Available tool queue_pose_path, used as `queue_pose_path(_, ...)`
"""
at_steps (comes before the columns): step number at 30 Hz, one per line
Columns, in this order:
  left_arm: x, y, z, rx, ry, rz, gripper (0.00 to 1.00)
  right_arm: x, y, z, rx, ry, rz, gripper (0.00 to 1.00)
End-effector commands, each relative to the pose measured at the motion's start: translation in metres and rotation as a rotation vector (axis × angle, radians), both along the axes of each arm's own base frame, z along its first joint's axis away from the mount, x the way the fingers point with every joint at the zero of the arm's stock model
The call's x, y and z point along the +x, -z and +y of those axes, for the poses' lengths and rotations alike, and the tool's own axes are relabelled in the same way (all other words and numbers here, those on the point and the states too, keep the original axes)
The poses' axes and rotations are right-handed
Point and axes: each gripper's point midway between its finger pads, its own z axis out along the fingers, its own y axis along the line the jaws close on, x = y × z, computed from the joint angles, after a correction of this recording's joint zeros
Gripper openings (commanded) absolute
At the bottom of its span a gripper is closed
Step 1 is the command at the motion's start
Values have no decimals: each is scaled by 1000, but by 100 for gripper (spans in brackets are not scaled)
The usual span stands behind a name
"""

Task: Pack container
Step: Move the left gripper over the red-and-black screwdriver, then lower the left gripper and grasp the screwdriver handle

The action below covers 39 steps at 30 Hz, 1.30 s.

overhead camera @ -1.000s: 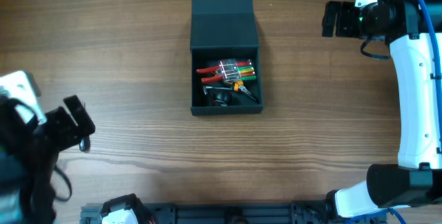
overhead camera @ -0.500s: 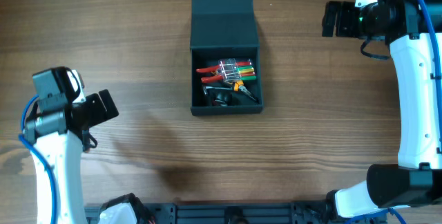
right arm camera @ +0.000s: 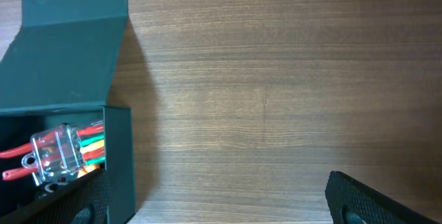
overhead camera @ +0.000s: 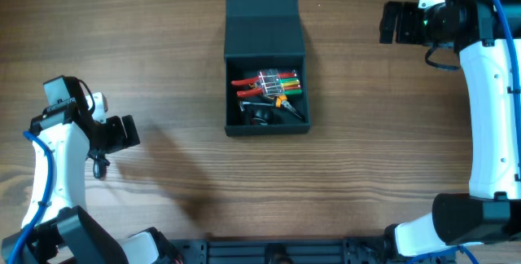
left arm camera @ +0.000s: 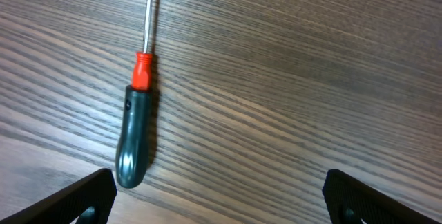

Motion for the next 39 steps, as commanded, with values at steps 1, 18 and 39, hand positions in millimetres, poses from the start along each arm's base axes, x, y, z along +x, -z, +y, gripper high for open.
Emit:
queue_pose_path(1,-4,4,-1,-12,20,17,100,5,5,2,-4,-15,5,100)
queue_pose_path(18,-11,1,53,101,142,-1,100,10,3,2,-16,-36,-16,100)
queue_pose_path(39,-10,62,52,-13,165,109,99,10,3,2,-17,-36,-18,100)
